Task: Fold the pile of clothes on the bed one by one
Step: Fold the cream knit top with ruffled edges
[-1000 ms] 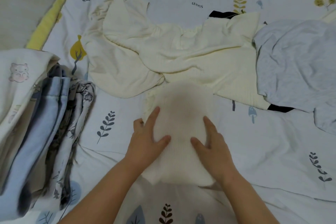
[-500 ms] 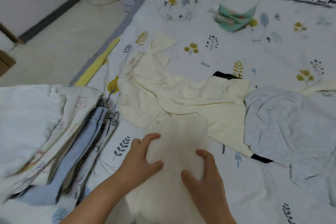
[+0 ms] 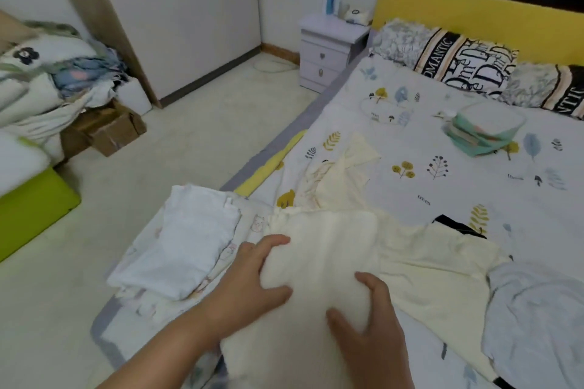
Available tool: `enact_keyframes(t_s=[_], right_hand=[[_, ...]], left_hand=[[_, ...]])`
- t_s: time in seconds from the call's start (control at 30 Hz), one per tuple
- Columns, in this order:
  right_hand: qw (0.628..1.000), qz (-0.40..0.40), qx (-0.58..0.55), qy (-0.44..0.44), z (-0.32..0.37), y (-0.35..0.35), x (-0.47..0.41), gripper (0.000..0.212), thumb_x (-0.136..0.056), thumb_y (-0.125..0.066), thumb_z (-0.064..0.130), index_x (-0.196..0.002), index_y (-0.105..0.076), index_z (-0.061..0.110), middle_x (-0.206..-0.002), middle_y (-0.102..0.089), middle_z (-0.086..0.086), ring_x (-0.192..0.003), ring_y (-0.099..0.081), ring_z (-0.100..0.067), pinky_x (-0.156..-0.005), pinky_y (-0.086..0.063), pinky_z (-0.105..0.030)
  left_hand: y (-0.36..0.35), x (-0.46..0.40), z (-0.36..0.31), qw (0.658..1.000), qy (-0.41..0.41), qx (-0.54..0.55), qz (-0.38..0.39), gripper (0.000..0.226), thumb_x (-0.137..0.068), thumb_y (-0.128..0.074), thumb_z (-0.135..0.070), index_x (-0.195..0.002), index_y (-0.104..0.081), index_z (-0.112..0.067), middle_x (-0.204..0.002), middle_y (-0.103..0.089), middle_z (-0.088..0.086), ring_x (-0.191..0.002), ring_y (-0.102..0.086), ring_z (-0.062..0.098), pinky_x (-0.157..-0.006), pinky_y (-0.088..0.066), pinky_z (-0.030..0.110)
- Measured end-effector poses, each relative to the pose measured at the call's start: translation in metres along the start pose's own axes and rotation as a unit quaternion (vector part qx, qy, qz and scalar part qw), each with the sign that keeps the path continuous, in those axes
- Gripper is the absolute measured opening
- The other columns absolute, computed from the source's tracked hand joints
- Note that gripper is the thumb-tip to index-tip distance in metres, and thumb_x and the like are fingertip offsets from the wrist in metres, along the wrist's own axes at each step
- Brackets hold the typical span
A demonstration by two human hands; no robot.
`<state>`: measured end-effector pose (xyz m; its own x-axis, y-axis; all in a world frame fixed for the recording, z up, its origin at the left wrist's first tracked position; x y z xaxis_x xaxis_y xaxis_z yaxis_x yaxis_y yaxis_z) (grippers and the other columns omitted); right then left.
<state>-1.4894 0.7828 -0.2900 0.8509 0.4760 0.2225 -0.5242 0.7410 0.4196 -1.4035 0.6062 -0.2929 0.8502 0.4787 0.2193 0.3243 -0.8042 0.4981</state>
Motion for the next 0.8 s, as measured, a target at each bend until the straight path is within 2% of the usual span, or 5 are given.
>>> enact_keyframes(t_s=[0.3, 0.47, 0.63, 0.7, 0.8], right_hand=[[0.999, 0.030, -0.017, -0.004, 0.067, -0.132, -0.027, 0.056, -0.074, -0.073, 0.022, -0.118, -0.040, 0.035, -0.113, -0.049, 0.009, -0.099, -0.046, -0.009, -0.082, -0.033, -0.023], [0.998, 0.050, -0.002, -0.037, 0.072, -0.215, -0.051, 0.058, -0.078, -0.069, 0.024, -0.127, -0.038, 0.030, -0.123, -0.042, 0.003, -0.119, -0.040, -0.016, -0.096, -0.033, -0.026], [0.996, 0.054, 0.023, -0.061, 0.059, -0.270, -0.071, 0.061, -0.084, -0.062, 0.029, -0.137, -0.030, 0.029, -0.118, -0.036, 0.005, -0.102, -0.035, -0.009, -0.080, -0.026, -0.020], [0.990, 0.072, 0.081, -0.088, 0.044, -0.285, -0.075, 0.062, -0.089, -0.055, 0.035, -0.142, -0.022, 0.028, -0.127, -0.034, 0.000, -0.115, -0.039, -0.017, -0.088, -0.031, -0.024], [0.971, 0.085, 0.172, -0.139, 0.031, -0.289, -0.079, 0.061, -0.094, -0.042, 0.043, -0.146, -0.014, 0.028, -0.137, -0.028, -0.009, -0.123, -0.038, -0.026, -0.097, -0.038, -0.033]], left_hand=[[0.136, -0.023, 0.063, 0.999, 0.034, -0.022, -0.006, 0.063, -0.076, -0.072, -0.025, -0.113, -0.035, -0.059, -0.110, -0.040, -0.008, -0.097, -0.049, 0.003, -0.079, -0.039, 0.011], [0.187, -0.048, 0.120, 0.998, 0.050, -0.025, 0.011, 0.063, -0.076, -0.073, -0.020, -0.111, -0.037, -0.058, -0.112, -0.040, -0.005, -0.095, -0.050, 0.001, -0.075, -0.039, 0.008], [0.207, -0.069, 0.185, 0.995, 0.100, -0.027, -0.014, 0.061, -0.080, -0.071, -0.021, -0.128, -0.041, -0.045, -0.129, -0.045, 0.000, -0.107, -0.052, 0.014, -0.089, -0.043, 0.022], [0.198, -0.073, 0.207, 0.985, 0.115, -0.131, 0.005, 0.068, -0.086, -0.063, -0.028, -0.143, -0.026, -0.037, -0.138, -0.041, 0.004, -0.120, -0.046, 0.018, -0.097, -0.036, 0.023], [0.172, -0.071, 0.225, 0.965, 0.131, -0.220, 0.063, 0.071, -0.095, -0.043, -0.041, -0.147, 0.004, -0.035, -0.146, -0.030, 0.007, -0.124, -0.045, 0.020, -0.092, -0.037, 0.023]])
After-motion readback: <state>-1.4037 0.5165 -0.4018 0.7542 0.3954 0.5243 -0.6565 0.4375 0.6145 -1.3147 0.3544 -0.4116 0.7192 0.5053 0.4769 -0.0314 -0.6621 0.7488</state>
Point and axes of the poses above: each hand's wrist, its own x-axis away from the middle knuckle, its own y-axis out of the back of the hand, z = x × y, the point moved 9 cm from there along -x, towards the middle knuckle
